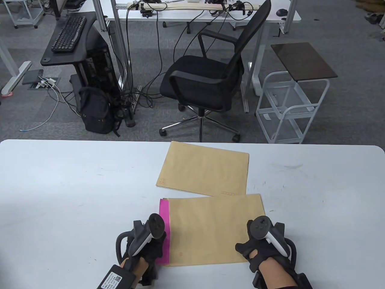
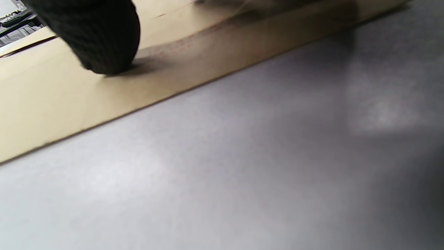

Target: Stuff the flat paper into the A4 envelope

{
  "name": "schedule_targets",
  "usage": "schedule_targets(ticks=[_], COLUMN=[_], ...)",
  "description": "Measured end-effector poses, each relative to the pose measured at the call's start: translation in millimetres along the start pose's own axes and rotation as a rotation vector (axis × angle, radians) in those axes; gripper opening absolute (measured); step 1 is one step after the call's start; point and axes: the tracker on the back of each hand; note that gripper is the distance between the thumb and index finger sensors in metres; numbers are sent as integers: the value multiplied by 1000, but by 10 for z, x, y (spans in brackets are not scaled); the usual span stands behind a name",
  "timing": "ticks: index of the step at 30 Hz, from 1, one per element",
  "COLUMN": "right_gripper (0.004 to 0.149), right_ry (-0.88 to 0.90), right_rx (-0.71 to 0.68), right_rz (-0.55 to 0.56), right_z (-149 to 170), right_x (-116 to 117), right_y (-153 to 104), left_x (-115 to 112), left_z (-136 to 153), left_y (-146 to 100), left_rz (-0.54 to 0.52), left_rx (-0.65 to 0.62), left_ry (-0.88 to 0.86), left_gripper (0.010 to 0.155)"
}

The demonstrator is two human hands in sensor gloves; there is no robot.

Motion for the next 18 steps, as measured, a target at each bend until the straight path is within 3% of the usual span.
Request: schedule_targets(ticks=[18], right_gripper=[84], right_ry=[-11], right_rx=[-17], right_rz=[-15], right_z=[-16], right_x=[17], right_y=[0], left_x=[-25], left_z=[-225], left_y=[-32], left_rz=[26], left_rx=[-119], left_ry=[59], left_gripper=[55])
Point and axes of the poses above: the tracker on the back of each hand, its own z axis roughly to the little-finger side, its own y axis roughly from the wrist to the fingertips, x = y × z, and after that the axes turned 15 degrees about -z, right-handed
